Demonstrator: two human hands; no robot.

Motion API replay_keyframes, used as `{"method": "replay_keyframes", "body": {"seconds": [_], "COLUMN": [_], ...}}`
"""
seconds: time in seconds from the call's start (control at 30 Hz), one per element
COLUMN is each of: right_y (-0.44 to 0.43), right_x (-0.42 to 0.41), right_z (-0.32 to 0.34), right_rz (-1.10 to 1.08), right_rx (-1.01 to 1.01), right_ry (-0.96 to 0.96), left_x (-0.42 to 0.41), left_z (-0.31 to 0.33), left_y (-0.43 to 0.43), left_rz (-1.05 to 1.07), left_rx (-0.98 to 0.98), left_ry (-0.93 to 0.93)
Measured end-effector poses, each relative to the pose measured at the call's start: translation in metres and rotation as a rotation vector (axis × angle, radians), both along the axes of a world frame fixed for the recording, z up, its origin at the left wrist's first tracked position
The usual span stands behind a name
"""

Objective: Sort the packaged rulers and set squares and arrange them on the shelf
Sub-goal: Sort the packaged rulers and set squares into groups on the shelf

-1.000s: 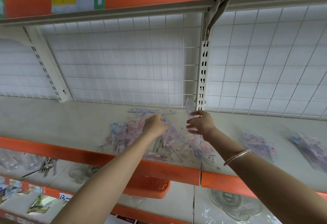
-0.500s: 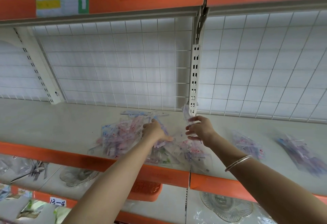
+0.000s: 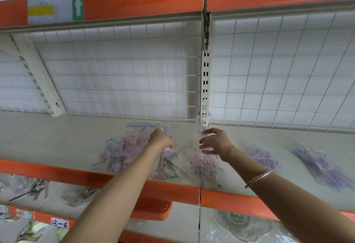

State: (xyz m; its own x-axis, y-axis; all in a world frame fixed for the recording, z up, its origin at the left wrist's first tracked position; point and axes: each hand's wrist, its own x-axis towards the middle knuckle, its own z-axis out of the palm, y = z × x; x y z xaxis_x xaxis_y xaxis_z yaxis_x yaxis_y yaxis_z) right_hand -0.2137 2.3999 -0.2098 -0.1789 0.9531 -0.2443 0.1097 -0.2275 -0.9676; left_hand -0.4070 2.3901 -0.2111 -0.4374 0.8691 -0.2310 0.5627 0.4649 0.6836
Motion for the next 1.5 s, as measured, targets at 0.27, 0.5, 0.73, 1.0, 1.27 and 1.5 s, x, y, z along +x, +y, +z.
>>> {"method": "replay_keyframes", "body": {"seconds": [0.27, 0.5, 0.73, 1.0, 1.27, 1.5], "right_y": [-0.001, 0.0, 0.002, 0.0, 0.001, -0.005], "right_x": [0.003, 0.012, 0.036, 0.058, 0.083, 0.1], "right_z": [0.007, 0.009, 0.012, 0.017, 0.016, 0.015], "right_rz": [0.042, -0.127, -0.155, -0.173, -0.277, -0.186], "right_rx": [-0.032, -0.044, -0.044, 0.02, -0.01, -0.033], "right_ry": [0.176, 0.216, 0.265, 0.332, 0.488, 0.369], "left_x": [0.023, 0.042, 0.054, 0.06, 0.089, 0.11], "left_z": [0.011, 0.014, 0.021, 0.027, 0.027, 0.025], "left_y": [-0.01, -0.012, -0.016, -0.014, -0.007, 0.004], "left_rz": [-0.083, -0.151, -0.229, -0.314, -0.407, -0.332], "left_rx": [0.031, -0.003, -0.048, -0.077, -0.145, 0.034], "left_ry": [-0.883, -1.11, -1.06, -1.029, -1.055, -0.957]}}
